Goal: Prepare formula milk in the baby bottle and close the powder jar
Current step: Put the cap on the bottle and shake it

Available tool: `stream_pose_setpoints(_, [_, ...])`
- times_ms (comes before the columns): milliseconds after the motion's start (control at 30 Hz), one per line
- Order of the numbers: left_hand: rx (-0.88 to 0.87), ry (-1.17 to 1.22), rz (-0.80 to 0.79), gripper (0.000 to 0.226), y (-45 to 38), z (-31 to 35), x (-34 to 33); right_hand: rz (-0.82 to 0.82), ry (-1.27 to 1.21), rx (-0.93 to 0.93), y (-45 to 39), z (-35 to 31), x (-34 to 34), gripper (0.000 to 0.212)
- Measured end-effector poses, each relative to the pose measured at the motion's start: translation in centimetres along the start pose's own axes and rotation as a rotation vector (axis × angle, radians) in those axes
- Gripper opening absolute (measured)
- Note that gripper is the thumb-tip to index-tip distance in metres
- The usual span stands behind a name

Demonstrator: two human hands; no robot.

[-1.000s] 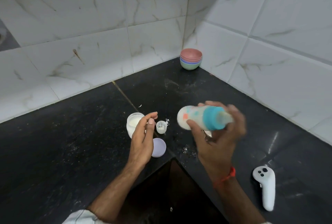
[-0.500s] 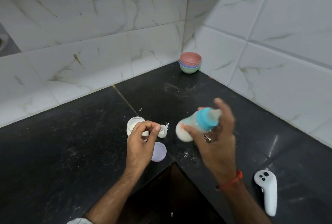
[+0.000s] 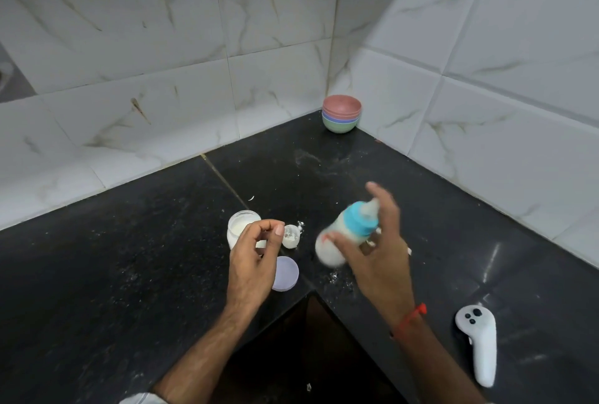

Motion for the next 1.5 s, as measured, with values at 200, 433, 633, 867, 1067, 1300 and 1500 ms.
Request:
stream_pose_setpoints(200, [0.016, 0.019, 0.007, 0.009, 0.2, -0.4, 0.1, 0.219, -0.248, 0.127, -0.7, -4.0, 2.7, 0.089])
stream_pose_setpoints(433, [-0.023, 0.019, -0.005, 0.010, 0.5, 0.5, -0.4, -0.019, -0.007, -0.071, -0.5, 0.1, -0.1, 0.091])
stream_pose_setpoints(633, [0.003, 0.010, -0.011, 0.010, 0.4, 0.1, -0.6, -0.065, 0.080, 0.047, -0.7, -1.4, -0.8, 0.085])
stream_pose_setpoints(867, [0.016, 0.029, -0.010, 0.012, 0.4, -0.2, -0.9, 0.186, -0.056, 0.306, -0.6, -5.3, 2.2, 0.086])
stream_pose_setpoints(1067, [-0.012, 0.029, -0.018, 0.011, 0.4, 0.0, -1.0, 0.082, -0.061, 0.068, -0.6, -2.4, 0.6, 0.085])
stream_pose_setpoints(1300, [0.009, 0.041, -0.023, 0.011, 0.6, -0.6, -0.9, -0.153, 0.172, 0.045, -0.6, -1.2, -1.9, 0.086])
stream_pose_setpoints(1500, [0.029, 0.054, -0.014, 0.011, 0.5, -1.0, -0.7, 0.031, -0.015, 0.262, -0.6, -3.6, -0.3, 0.081])
Point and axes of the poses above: each hand's wrist, its own y-axis away from the middle knuckle, its own x-axis out of the back of the hand, z = x × y, the point moved 10 cm from there along -y, towards the middle knuckle, and after that the axes turned 13 degrees about -y, right-handed, at the moved point
